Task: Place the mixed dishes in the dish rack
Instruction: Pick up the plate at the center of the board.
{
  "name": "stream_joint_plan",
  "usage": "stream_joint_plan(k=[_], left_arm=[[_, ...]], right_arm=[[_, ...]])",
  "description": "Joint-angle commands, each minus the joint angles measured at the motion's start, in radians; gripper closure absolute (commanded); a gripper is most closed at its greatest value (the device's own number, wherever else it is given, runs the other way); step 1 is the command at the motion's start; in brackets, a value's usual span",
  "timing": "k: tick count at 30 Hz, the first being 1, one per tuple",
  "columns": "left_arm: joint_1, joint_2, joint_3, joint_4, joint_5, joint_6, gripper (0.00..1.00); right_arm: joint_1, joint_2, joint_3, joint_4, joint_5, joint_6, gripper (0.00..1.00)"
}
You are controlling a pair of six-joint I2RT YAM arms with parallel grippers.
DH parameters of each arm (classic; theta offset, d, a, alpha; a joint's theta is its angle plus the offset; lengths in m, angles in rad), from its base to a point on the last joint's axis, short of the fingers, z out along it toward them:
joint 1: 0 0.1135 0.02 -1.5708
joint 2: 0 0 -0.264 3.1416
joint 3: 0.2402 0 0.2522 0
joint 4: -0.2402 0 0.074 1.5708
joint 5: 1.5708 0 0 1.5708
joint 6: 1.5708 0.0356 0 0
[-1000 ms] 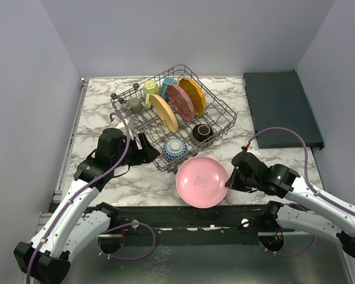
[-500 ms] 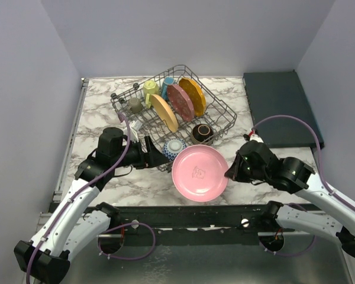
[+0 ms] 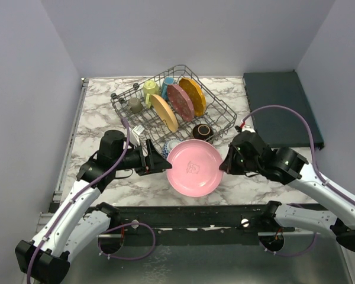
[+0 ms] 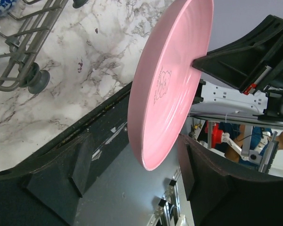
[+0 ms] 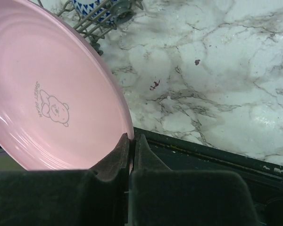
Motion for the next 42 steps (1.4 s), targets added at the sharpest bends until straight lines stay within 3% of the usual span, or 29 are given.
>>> stream_joint_plan(k=[1,9,17,21,26,27,37,42], left_arm=[[-0.006,-0.014,-0.024,0.040,0.066,-0.045,0.22],[-0.005,0.002,-0.027,0.047,0.085,-0.046,0.31],[-0.006,-0.004,-0.033,0.049,0.040,-0.040,0.52],[-0.006,0.003,-0.038,0.053,0.027,-0.039,0.68],[-0.006,-0.001,-0.045,0.060,0.020,-0.040,0.94],[-0.006,-0.002,-0.047,0.061,0.020,-0.041,1.00],[-0.006,-0.056,-0.062,0.085,0.026,-0.062,1.00],[-0.006,-0.083,-0.079,0.118,0.053,-0.089,1.00]], right_arm=[[-0.003,0.037,0.064,0.067,-0.031,-0.034,1.00],[-0.003,0.110,0.110,0.137,-0.069,-0.072,1.00],[-0.003,0.133,0.112,0.151,-0.090,-0.091,1.00],[-0.003,0.129,0.107,0.151,-0.098,-0.094,1.00],[-0.003,0.110,0.078,0.157,-0.096,-0.090,0.98],[-0.003,0.102,0.071,0.157,-0.094,-0.089,0.96],[-0.003,-0.051,-0.021,0.190,-0.058,-0.055,0.44],[-0.003,-0.121,-0.101,0.281,-0.137,-0.020,0.39]])
